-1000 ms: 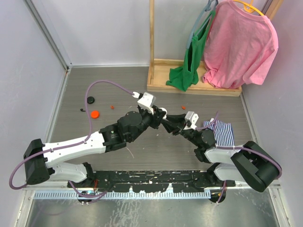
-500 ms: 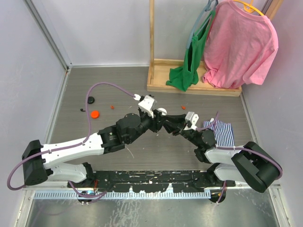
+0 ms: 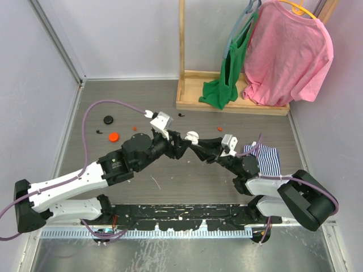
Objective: Insert the wireless bluetooth earbuds into the charging case
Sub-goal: Place the earbud in the charging case, then close the charging case.
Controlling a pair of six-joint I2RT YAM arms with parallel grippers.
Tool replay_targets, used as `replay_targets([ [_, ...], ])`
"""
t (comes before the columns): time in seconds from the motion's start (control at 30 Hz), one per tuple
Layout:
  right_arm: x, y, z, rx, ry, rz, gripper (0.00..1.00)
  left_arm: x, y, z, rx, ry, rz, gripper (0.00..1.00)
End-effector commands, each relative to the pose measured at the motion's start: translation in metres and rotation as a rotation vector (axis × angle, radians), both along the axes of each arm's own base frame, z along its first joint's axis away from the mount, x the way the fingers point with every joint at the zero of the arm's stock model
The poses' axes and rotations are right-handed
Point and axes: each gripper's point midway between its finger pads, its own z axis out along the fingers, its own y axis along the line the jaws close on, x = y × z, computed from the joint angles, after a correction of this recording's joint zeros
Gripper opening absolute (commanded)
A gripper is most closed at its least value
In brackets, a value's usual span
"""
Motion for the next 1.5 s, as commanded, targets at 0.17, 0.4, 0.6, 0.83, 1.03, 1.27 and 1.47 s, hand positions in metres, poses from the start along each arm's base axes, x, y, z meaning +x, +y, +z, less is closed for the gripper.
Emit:
replay_targets([
  [0.17,-0.019,0.012,0.034,0.019,-0.111,0.117,0.08,-0.001,0.031,0.013,-0.09,0.138,-0.026,0.64],
  [0.4,-0.029,0.023,0.032,-0.021,-0.125,0.211,0.08,0.006,0.033,0.013,-0.181,0.274,-0.055,0.67],
  [0.6,-0.033,0.03,0.031,-0.038,-0.126,0.269,0.08,0.011,0.028,0.011,-0.296,0.387,-0.144,0.68],
  [0.83,-0.034,0.036,0.032,-0.035,-0.12,0.309,0.08,0.004,0.016,0.01,-0.313,0.431,-0.241,0.66],
  [1.03,-0.031,0.038,0.033,-0.023,-0.114,0.31,0.08,0.0,0.008,0.001,-0.307,0.464,-0.289,0.62],
  [1.27,-0.029,0.038,0.029,-0.022,-0.098,0.303,0.07,-0.01,0.004,0.008,-0.337,0.445,-0.373,0.54],
  [1.47,-0.029,0.038,0.024,-0.027,-0.083,0.302,0.07,-0.02,0.009,0.021,-0.358,0.4,-0.418,0.51],
])
